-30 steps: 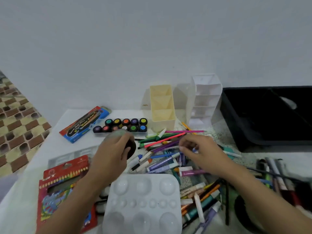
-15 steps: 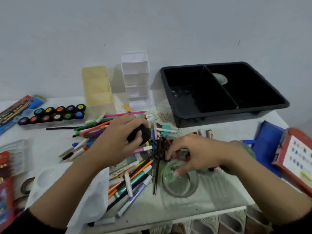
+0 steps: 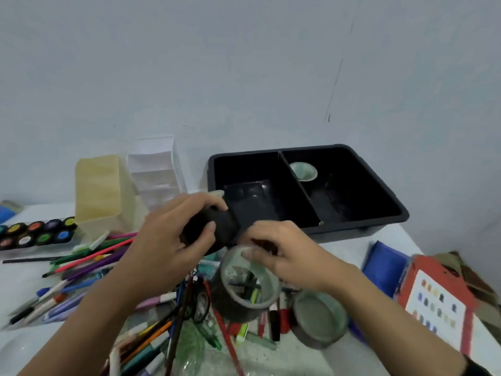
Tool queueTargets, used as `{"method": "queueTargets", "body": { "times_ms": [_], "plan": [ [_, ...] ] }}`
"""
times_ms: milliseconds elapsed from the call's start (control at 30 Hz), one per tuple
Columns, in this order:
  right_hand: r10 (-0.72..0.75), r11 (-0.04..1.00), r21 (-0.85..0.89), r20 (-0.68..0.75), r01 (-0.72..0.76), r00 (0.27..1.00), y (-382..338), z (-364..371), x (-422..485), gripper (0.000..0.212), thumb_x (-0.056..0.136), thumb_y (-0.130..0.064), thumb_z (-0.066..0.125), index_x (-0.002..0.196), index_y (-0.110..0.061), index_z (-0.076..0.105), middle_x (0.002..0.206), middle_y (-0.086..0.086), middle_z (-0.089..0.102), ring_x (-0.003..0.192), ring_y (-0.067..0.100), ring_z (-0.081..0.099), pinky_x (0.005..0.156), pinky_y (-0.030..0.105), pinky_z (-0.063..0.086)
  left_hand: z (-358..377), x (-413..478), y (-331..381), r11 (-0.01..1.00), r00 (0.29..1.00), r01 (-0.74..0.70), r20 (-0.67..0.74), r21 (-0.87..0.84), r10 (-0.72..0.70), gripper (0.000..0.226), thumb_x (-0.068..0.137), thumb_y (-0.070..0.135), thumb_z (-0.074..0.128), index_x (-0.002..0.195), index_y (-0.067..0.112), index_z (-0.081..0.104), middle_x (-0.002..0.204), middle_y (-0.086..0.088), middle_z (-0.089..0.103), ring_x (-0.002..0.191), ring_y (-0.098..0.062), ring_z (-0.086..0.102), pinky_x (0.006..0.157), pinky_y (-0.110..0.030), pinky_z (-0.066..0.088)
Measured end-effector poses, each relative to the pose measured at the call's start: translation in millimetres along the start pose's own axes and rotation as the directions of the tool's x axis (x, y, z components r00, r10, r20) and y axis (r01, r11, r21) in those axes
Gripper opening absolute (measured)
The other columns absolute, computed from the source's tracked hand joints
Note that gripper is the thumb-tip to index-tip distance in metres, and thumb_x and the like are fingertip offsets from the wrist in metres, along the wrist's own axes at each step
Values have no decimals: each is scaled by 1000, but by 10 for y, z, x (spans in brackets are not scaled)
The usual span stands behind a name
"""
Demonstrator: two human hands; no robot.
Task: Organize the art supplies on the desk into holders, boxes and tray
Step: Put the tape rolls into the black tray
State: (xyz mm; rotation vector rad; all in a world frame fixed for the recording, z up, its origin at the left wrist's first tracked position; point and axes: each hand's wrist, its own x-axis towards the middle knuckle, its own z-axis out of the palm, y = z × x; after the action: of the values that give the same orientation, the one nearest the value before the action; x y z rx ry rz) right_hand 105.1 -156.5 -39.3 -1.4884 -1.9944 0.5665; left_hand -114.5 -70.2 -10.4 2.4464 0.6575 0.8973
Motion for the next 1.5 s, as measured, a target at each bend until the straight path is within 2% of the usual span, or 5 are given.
{"method": "queueTargets", "body": {
  "times_ms": [267, 467, 867, 1100, 1500],
  "plan": [
    [223, 964, -46, -388, -261, 894, 638, -1030, -340, 14, 97, -17, 64, 97, -31, 65, 91, -13, 67, 87, 9, 61, 77, 22, 45, 550, 723, 131, 991, 984, -119, 130, -58, 126, 19, 99, 31, 52, 116, 38, 52, 103, 11, 58, 102, -18, 56, 93, -41, 45],
    [338, 856, -146, -567, -495, 751, 1387, -1569, -530, 11, 95, -13, 63, 102, -19, 69, 94, -2, 69, 82, 18, 60, 77, 25, 46, 1281, 1257, 262, 961, 939, -277, 213, -3, 271, 21, 99, 16, 59, 115, 28, 55, 108, 41, 41, 100, 8, 40, 89, -13, 29],
    [347, 769, -450, -302, -454, 888, 2287, -1733, -417, 22, 96, -10, 52, 101, -23, 69, 93, -2, 65, 85, 24, 60, 75, 42, 50, 2126, 1720, 388, 939, 879, -294, 436, 178, 192, 22, 96, 18, 55, 113, 29, 44, 90, 10, 51, 82, -11, 44, 75, -30, 41],
    [345, 638, -674, -184, -374, 920, 2370, -1524, -385, 34, 88, -5, 52, 102, -31, 67, 89, -10, 60, 85, 16, 59, 74, 31, 12, 2236, 1732, 172, 952, 764, -206, 645, 227, 11, 20, 100, 31, 54, 119, 26, 54, 104, 1, 56, 96, -18, 55, 87, -40, 49],
    [346, 597, -739, -113, -312, 931, 2326, -1483, -371, 37, 82, 2, 57, 100, -26, 72, 81, -7, 49, 93, 22, 58, 75, 34, 14, 2357, 1782, 174, 918, 701, -276, 713, 286, -11, 26, 103, 31, 44, 117, 17, 61, 101, -4, 67, 105, -21, 57, 109, -40, 38]
  ]
}}
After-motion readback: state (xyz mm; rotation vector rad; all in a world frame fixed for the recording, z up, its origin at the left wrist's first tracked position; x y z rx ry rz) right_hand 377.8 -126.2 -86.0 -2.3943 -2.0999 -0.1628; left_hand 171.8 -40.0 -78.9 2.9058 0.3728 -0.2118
